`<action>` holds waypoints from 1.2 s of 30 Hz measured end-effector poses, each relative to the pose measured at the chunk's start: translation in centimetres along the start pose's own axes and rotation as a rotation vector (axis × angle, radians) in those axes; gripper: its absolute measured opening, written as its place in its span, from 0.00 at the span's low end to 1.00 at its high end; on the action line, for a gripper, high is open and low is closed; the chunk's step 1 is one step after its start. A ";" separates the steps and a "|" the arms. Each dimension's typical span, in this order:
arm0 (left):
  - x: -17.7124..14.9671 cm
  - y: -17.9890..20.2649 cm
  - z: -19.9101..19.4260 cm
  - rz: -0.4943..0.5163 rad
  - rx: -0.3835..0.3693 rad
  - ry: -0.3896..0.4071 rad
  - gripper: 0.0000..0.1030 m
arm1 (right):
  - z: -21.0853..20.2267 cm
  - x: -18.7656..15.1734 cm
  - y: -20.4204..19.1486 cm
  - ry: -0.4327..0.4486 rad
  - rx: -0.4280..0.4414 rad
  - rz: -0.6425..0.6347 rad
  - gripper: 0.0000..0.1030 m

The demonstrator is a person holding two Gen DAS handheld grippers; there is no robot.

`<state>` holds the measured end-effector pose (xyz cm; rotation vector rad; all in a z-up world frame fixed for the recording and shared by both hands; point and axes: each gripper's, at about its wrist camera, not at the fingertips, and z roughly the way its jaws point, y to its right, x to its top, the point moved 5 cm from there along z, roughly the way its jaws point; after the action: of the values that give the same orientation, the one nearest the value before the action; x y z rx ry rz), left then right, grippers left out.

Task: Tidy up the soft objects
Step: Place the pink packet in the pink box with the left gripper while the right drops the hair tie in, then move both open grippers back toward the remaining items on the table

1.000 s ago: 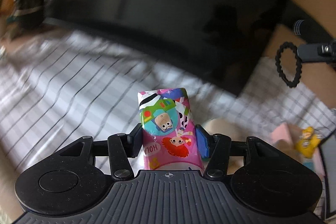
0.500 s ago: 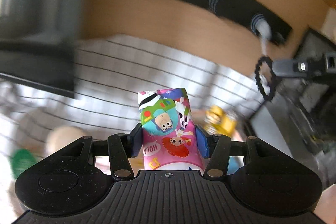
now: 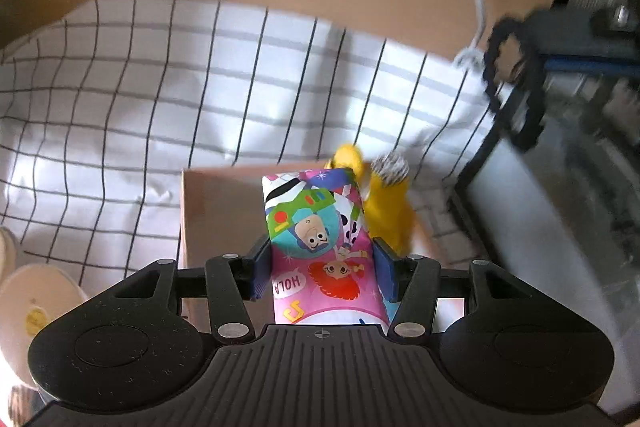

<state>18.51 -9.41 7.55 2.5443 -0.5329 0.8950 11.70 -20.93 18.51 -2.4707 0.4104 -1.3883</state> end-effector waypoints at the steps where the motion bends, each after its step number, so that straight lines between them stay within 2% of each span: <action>1: -0.5 -0.1 0.8 0.006 0.003 -0.038 0.56 | 0.4 -0.3 0.2 -0.004 -0.002 0.002 0.05; 3: -1.6 -0.4 1.9 0.013 0.007 -0.120 0.56 | 0.9 -0.8 0.4 -0.010 0.007 0.007 0.06; 6: -2.5 -0.4 2.3 0.049 0.046 -0.172 0.60 | 1.8 -1.7 0.9 -0.022 0.017 0.031 0.06; 8: -2.6 -0.5 2.4 0.052 0.033 -0.193 0.60 | 2.7 -2.2 1.4 -0.047 0.025 0.059 0.06; 10: -2.5 -0.8 2.1 0.047 0.023 -0.187 0.61 | 3.7 -2.8 1.8 -0.080 0.026 0.086 0.06; 13: -2.1 -1.4 0.3 0.009 0.023 -0.125 0.58 | 5.3 -3.5 1.9 -0.122 0.043 0.117 0.06; 17: -1.9 -1.9 -2.5 -0.001 -0.044 -0.088 0.58 | 7.3 -3.3 1.2 -0.135 0.034 0.126 0.06; 20: -2.9 -2.3 -5.3 0.021 -0.082 -0.078 0.58 | 9.4 -2.3 0.1 -0.129 0.025 0.084 0.07; 22: -3.9 -2.9 -7.2 0.048 -0.081 -0.077 0.58 | 10.6 -2.0 -0.4 -0.142 -0.001 0.049 0.17; 24: -4.8 -4.1 -9.1 0.066 -0.058 -0.068 0.58 | 10.8 -2.0 -0.6 -0.150 -0.015 0.061 0.50; 25: -5.3 -5.0 -10.1 0.065 -0.040 -0.059 0.58 | 10.6 -2.0 -0.7 -0.146 -0.012 0.067 0.54; 27: -6.3 -7.3 -11.7 0.028 -0.001 -0.043 0.58 | 10.1 -2.1 -1.1 -0.147 -0.021 0.063 0.56; 31: -8.8 -12.8 -14.1 -0.107 0.075 0.002 0.58 | 8.5 -2.9 -3.2 -0.156 -0.038 -0.019 0.56; 36: -12.6 -20.3 -17.3 -0.297 0.185 0.060 0.58 | 6.3 -3.8 -8.1 -0.142 -0.011 -0.135 0.61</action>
<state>10.17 18.84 7.06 2.6554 -0.0515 0.9422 16.13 -11.43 15.42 -2.6286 0.2245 -1.2510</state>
